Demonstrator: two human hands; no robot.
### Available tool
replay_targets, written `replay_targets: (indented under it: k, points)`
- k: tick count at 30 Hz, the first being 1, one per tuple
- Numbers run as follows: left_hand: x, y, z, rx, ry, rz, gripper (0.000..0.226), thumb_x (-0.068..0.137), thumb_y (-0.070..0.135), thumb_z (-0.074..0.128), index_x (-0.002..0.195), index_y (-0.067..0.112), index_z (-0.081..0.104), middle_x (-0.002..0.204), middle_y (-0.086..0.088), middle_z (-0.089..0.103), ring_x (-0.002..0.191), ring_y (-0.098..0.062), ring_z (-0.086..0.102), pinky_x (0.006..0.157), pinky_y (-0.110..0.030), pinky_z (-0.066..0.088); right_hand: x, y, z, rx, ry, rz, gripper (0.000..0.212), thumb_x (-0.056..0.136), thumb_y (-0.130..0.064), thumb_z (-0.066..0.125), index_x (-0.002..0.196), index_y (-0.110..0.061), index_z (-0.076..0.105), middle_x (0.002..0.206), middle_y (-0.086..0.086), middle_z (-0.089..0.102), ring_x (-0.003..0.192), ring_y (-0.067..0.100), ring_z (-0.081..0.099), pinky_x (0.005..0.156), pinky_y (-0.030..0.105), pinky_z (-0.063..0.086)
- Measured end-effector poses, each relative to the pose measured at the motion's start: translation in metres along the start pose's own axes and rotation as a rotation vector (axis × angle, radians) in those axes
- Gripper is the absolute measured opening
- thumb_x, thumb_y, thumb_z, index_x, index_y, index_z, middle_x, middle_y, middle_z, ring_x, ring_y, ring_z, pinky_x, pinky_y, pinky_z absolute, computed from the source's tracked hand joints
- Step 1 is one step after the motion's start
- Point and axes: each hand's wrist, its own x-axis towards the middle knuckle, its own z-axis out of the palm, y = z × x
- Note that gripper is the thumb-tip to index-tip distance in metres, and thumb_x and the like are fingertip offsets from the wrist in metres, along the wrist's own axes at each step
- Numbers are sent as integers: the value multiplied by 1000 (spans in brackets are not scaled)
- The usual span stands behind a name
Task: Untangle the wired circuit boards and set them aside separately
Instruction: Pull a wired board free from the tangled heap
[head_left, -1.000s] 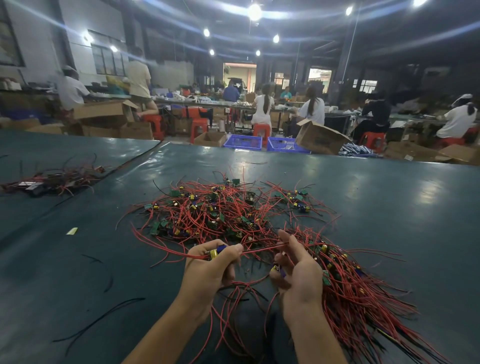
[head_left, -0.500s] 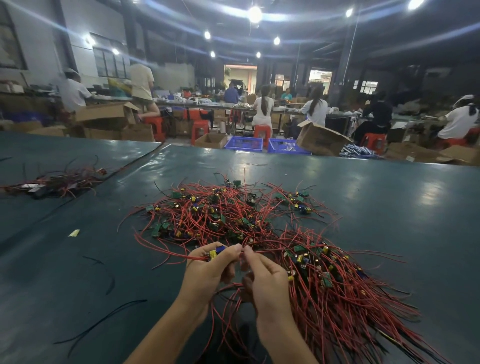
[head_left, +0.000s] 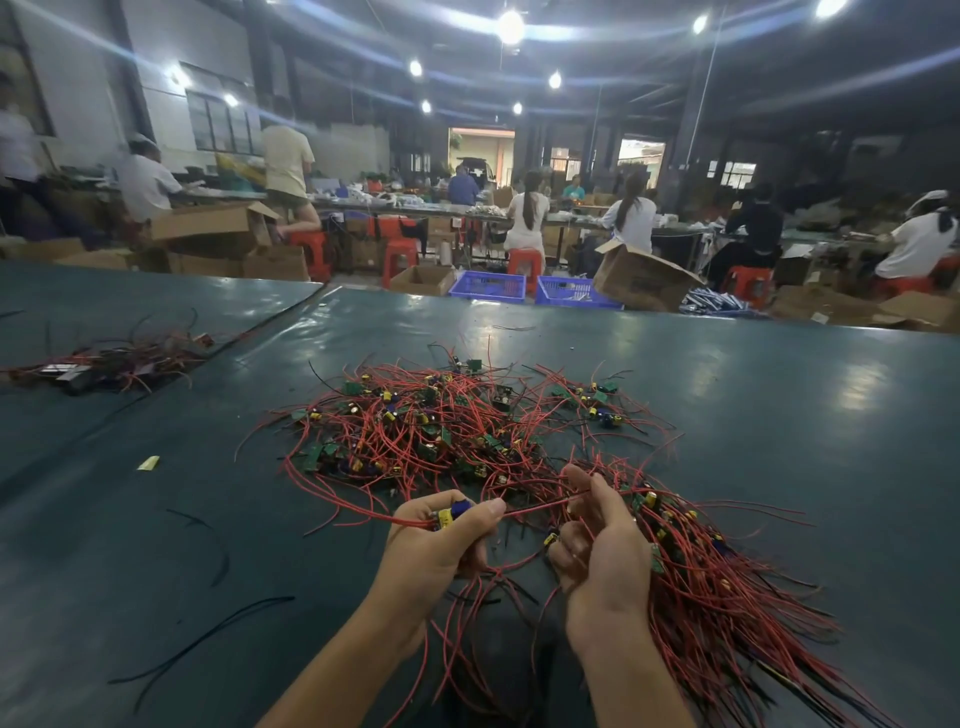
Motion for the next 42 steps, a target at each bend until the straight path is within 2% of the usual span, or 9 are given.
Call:
replay_targets:
  k: [6,10,17,23,27,32,35,39,42]
  points:
    - [3,2,-1,-4,-4,-34,52,66,53,70,75,3,75,64,-17,66,53,-20,57,51,-23,45,-28,22,22,-394,-317,-122,39,94,-35,55,66,-21,80,57,-1,69,52,11,65,52,21,52]
    - [3,1,-4,88,62,-151,63,76,73,47,51,19,65,50,-4,59,43,-13,54,50,-22,45,-27,21,19,-407,-198,-216,45,98,-43,46,73,-28,80,65,1,72,68,20,69,77,32,55]
    - [7,-3,-5,-85,156,-191,43,79,50,63,59,14,70,56,-7,60,46,-14,56,46,-23,47,-27,14,17,-312,-133,-183,40,88,-50,52,76,-23,79,59,-1,63,41,8,42,39,18,35]
    - [6,-3,-2,68,183,104,31,79,45,62,78,19,77,71,-6,74,61,-17,70,53,-21,52,-22,22,17,-447,-214,-61,34,91,-41,64,70,-19,80,73,8,76,76,28,73,71,35,61]
    - [3,-6,-2,256,83,351,28,81,30,66,105,18,71,79,1,74,63,-13,69,55,-18,52,-28,19,20,-377,-210,-228,30,85,-43,64,71,-21,79,68,7,72,63,19,68,58,27,56]
    - [2,-16,-7,540,-126,680,52,86,3,65,135,15,54,101,8,66,76,-9,67,64,-26,56,-25,13,19,-212,-113,-292,23,92,-14,65,74,-19,77,71,1,73,66,10,69,54,18,53]
    - [2,-18,-9,717,-141,790,48,89,4,62,135,18,55,104,10,62,74,2,57,63,-14,46,-20,6,15,-160,-65,-312,26,95,-13,61,75,-19,76,72,2,74,61,10,68,52,19,53]
    - [4,-21,-13,755,-90,753,28,93,23,55,119,22,66,94,13,61,62,-6,56,55,-24,50,-9,-2,4,-369,18,-417,17,96,-21,61,87,-16,75,70,0,72,48,7,58,44,21,47]
    - [5,-25,-16,816,-89,698,23,92,25,55,109,21,70,89,13,62,62,-8,57,55,-32,50,0,-6,-7,-708,135,-571,27,94,-29,63,108,-9,75,87,2,75,70,16,66,65,29,53]
